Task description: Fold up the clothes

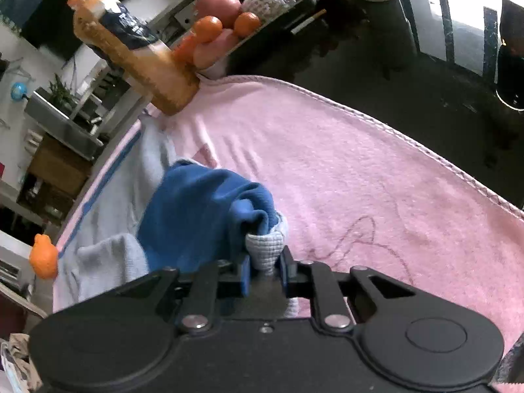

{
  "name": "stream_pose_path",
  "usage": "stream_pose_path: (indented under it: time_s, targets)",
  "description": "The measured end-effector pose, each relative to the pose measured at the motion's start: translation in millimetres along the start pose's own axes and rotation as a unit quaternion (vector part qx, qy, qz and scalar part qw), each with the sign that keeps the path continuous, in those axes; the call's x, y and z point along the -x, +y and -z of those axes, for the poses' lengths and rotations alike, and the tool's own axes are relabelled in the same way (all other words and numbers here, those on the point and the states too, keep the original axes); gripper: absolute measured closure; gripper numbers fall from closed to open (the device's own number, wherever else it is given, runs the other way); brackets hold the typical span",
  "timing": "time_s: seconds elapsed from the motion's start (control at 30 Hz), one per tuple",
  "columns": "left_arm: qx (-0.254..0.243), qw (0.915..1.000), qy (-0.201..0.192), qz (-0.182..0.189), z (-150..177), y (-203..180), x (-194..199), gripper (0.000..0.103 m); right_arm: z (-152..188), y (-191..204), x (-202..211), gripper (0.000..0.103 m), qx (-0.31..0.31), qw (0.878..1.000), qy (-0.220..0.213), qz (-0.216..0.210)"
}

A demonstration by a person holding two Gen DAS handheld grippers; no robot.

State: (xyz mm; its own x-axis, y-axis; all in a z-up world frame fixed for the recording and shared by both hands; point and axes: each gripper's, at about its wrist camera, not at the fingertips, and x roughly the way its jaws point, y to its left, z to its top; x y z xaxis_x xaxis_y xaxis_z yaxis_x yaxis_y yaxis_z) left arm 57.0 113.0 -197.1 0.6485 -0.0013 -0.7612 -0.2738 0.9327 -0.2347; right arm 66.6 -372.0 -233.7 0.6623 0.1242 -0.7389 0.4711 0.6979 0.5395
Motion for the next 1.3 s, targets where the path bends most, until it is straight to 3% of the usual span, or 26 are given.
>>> stream_pose_path:
  time_s: [0.2, 0.33, 0.43, 0.53, 0.6, 0.67, 0.7, 0.77, 0.8, 0.87, 0.9, 0.97, 1.0, 1.13, 1.17, 1.23, 1.3]
  targets:
    - [0.009, 0.9983, -0.034, 0.046, -42.9, -13.5, 55.6, 0.085, -21.7, 27.3, 48.0, 0.088, -0.05, 0.995, 0.012, -0.081]
    - [0.0, 0.9969, -0.062, 0.049, -54.3, -16.2, 91.3, 0.085, -22.7, 56.4, 89.3, 0.088, -0.013, 0.994, 0.003, -0.104]
    - [-0.006, 0.9975, -0.061, 0.036, -45.1, -6.9, 95.7, 0.085, -14.2, 58.8, 111.3, 0.088, 0.012, 0.994, -0.006, -0.111]
    - [-0.01, 0.9998, -0.017, 0.002, -20.9, 7.6, 66.1, 0.079, 1.6, 43.1, 106.9, 0.087, 0.037, 0.996, -0.008, -0.084]
    - [-0.011, 0.9982, 0.035, -0.047, 1.3, 17.0, 37.4, 0.079, 12.6, 25.7, 82.4, 0.082, 0.046, 0.998, 0.015, -0.046]
    - [-0.006, 0.9939, 0.066, -0.088, 20.3, 27.0, 26.2, 0.087, 21.6, 8.3, 61.1, 0.078, 0.045, 0.998, 0.04, 0.002]
    - [-0.001, 0.9934, 0.069, -0.092, 25.8, 32.1, 29.5, 0.085, 23.9, 2.8, 59.9, 0.075, 0.041, 0.998, 0.04, 0.021]
    - [0.006, 0.9954, 0.05, -0.081, 28.0, 36.1, 42.9, 0.081, 23.2, -0.4, 70.8, 0.066, 0.031, 0.999, 0.025, 0.019]
    - [0.009, 0.9967, 0.036, -0.072, 27.4, 36.7, 51.1, 0.08, 23.3, 0.9, 74.3, 0.055, 0.033, 0.999, 0.021, 0.015]
    - [-0.017, 0.998, 0.003, -0.06, 24.3, 25.7, 63.8, 0.08, 24.9, 13.0, 75.0, 0.051, 0.06, 0.998, 0.021, -0.004]
    - [-0.039, 0.9977, -0.011, -0.054, 23.9, 16.6, 67.6, 0.08, 25.7, 19.0, 75.3, 0.054, 0.074, 0.997, 0.022, -0.014]
    - [-0.09, 0.9953, -0.011, -0.035, 29.5, -4.8, 61.3, 0.08, 27.3, 31.1, 75.9, 0.077, 0.101, 0.994, 0.022, -0.033]
    - [-0.106, 0.994, 0.0, -0.028, 33.0, -11.9, 51.8, 0.08, 28.1, 37.2, 76.2, 0.095, 0.114, 0.992, 0.022, -0.042]
    - [-0.15, 0.9867, 0.054, -0.031, 48.1, -29.7, 11.3, 0.08, 39.5, 39.6, 38.6, 0.096, 0.11, 0.991, 0.06, -0.051]
    - [-0.15, 0.9856, 0.065, -0.043, 49.2, -29.0, 5.6, 0.075, 40.5, 35.6, 29.0, 0.096, 0.103, 0.992, 0.062, -0.036]
    - [-0.137, 0.987, 0.07, -0.047, 45.8, -23.3, 5.2, 0.075, 40.3, 26.9, 15.2, 0.097, 0.099, 0.993, 0.064, 0.026]
    - [-0.127, 0.9883, 0.07, -0.046, 39.1, -19.5, 7.8, 0.078, 36.0, 21.2, 11.6, 0.1, 0.075, 0.994, 0.076, 0.038]
